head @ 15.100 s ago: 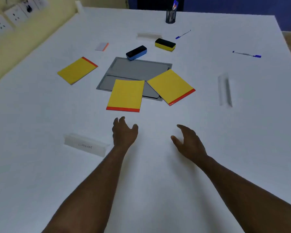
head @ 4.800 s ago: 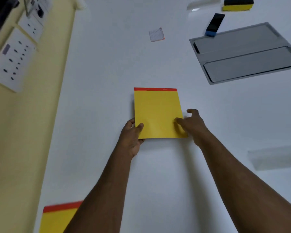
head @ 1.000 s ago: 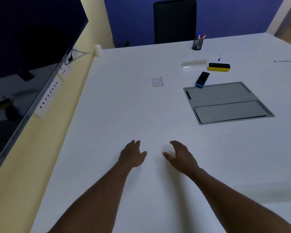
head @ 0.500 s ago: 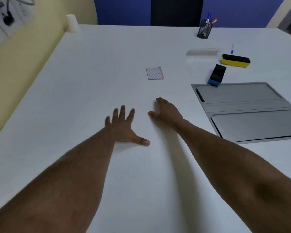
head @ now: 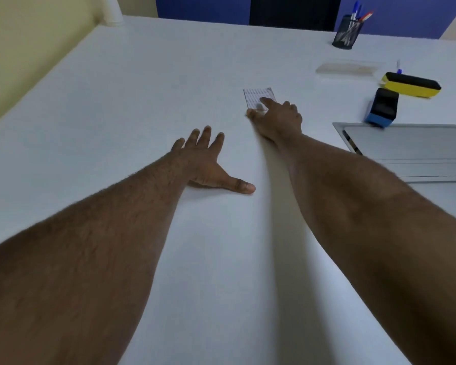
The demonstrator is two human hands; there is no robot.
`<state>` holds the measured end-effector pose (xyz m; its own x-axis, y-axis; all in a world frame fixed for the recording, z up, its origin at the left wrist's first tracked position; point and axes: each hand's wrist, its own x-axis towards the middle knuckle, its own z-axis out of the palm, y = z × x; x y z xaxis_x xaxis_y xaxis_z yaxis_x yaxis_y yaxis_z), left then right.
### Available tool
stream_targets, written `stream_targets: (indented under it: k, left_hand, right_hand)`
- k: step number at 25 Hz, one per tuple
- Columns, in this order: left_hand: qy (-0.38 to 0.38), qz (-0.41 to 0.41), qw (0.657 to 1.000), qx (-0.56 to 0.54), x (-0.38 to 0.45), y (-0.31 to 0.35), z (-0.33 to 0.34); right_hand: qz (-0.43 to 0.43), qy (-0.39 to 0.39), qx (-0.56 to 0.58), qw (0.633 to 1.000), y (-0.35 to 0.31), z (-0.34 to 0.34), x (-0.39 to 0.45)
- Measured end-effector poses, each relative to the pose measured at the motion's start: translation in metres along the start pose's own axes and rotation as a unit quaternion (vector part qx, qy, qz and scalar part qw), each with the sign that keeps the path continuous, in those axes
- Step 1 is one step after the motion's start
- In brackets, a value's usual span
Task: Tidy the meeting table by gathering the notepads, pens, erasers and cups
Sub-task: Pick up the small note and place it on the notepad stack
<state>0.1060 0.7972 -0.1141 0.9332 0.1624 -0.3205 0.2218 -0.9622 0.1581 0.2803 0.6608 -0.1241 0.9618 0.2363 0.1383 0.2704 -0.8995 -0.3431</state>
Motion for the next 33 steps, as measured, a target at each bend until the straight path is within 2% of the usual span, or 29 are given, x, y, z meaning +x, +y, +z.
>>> stream_targets:
  k: [4, 9, 12, 16, 19, 21, 24, 27, 31, 33]
  left_hand:
    - [-0.002, 0.003, 1.000, 0.007, -0.004, 0.002, -0.001]
    - [-0.001, 0.004, 1.000, 0.012, -0.004, 0.002, -0.002]
    - [0.001, 0.007, 1.000, 0.014, -0.003, 0.000, 0.000]
    - [0.032, 0.020, 0.999, 0.012, -0.002, -0.002, 0.005]
    - [0.062, 0.038, 0.997, 0.011, -0.012, -0.002, 0.014]
    - [0.060, 0.047, 0.997, -0.003, -0.028, 0.002, 0.022]
    - [0.044, 0.047, 0.998, -0.017, -0.072, 0.013, 0.037]
    - [0.037, 0.023, 0.998, -0.036, -0.131, 0.030, 0.050]
    - [-0.038, 0.013, 0.995, -0.091, -0.222, 0.047, 0.053]
    - [-0.060, -0.005, 0.990, -0.129, -0.269, 0.052, 0.055]
  right_hand:
    - [0.006, 0.005, -0.006, 1.000, -0.004, -0.002, 0.002]
    - [0.039, 0.056, 0.083, 0.994, 0.000, -0.007, 0.000]
    - [0.056, 0.058, 0.135, 0.988, 0.003, -0.008, 0.000]
    - [0.080, 0.086, 0.268, 0.956, 0.007, -0.010, -0.006]
    - [0.100, 0.124, 0.316, 0.935, 0.006, -0.018, -0.019]
    - [0.146, 0.117, 0.394, 0.900, 0.006, -0.026, -0.039]
    - [0.201, 0.051, 0.521, 0.828, 0.004, -0.049, -0.100]
    - [0.242, 0.033, 0.514, 0.822, 0.010, -0.080, -0.194]
    - [0.314, 0.025, 0.516, 0.797, 0.026, -0.135, -0.316]
    - [0.310, 0.006, 0.532, 0.787, 0.025, -0.160, -0.366]
